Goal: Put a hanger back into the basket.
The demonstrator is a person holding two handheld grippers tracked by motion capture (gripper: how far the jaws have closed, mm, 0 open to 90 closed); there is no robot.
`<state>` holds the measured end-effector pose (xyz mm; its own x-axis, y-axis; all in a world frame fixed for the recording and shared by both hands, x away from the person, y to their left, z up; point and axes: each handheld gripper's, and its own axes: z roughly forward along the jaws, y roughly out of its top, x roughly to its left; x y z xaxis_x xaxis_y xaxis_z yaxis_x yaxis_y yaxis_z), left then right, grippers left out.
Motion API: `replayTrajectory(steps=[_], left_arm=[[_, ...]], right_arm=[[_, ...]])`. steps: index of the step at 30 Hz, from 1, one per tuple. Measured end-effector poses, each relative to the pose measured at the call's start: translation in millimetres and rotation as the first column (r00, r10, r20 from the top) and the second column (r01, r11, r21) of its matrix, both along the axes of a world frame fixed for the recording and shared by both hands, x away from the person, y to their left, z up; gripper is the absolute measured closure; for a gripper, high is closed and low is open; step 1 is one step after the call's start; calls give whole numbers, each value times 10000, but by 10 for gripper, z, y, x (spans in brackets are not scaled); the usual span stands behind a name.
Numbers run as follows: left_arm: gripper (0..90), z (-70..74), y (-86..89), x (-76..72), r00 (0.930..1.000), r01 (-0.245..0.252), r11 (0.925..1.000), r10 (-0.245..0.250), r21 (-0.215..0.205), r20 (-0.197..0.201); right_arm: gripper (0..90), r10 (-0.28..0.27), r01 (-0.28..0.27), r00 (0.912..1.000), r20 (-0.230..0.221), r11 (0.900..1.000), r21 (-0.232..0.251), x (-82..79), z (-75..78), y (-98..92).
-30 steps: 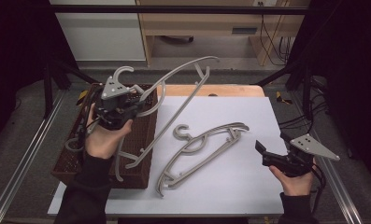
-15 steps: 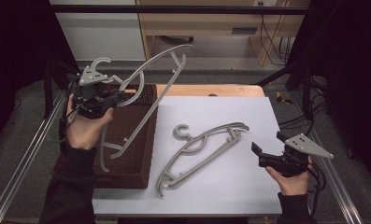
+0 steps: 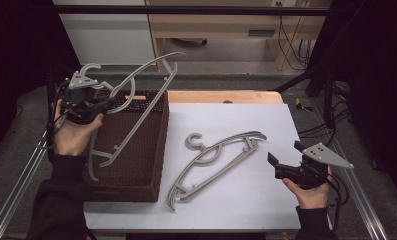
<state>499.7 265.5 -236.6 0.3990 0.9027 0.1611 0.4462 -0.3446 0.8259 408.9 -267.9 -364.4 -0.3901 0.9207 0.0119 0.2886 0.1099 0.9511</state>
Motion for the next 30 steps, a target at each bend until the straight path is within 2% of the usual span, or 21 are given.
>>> replayTrajectory(steps=[4, 9, 17, 18, 27, 30], left_arm=[[824, -62, 169, 68, 9997, -190, 9998, 191, 48, -154], [824, -167, 285, 132, 9989, -340, 9993, 346, 183, -312], [824, -334, 387, 228, 9972, -365, 9980, 398, 516, -637], [824, -380, 408, 246, 9966, -398, 9969, 445, 680, -692], [824, -566, 504, 277, 9929, -405, 9930, 524, 1110, -1068], [824, -602, 523, 288, 9924, -372, 9931, 498, 1108, -1126]], right_arm=[[59, 0, -1, 10000, -43, 10000, -67, 10, -8, 5], [59, 6, -6, 10000, -35, 10000, -76, 18, -14, 16], [59, 7, -7, 10000, -24, 9999, -138, 23, -18, 14], [59, 1, -2, 10000, -40, 9999, -120, 20, -17, 15], [59, 4, -6, 9999, -116, 9999, -159, 23, -21, 27], [59, 9, -10, 10000, -88, 9999, -173, 23, -20, 23]])
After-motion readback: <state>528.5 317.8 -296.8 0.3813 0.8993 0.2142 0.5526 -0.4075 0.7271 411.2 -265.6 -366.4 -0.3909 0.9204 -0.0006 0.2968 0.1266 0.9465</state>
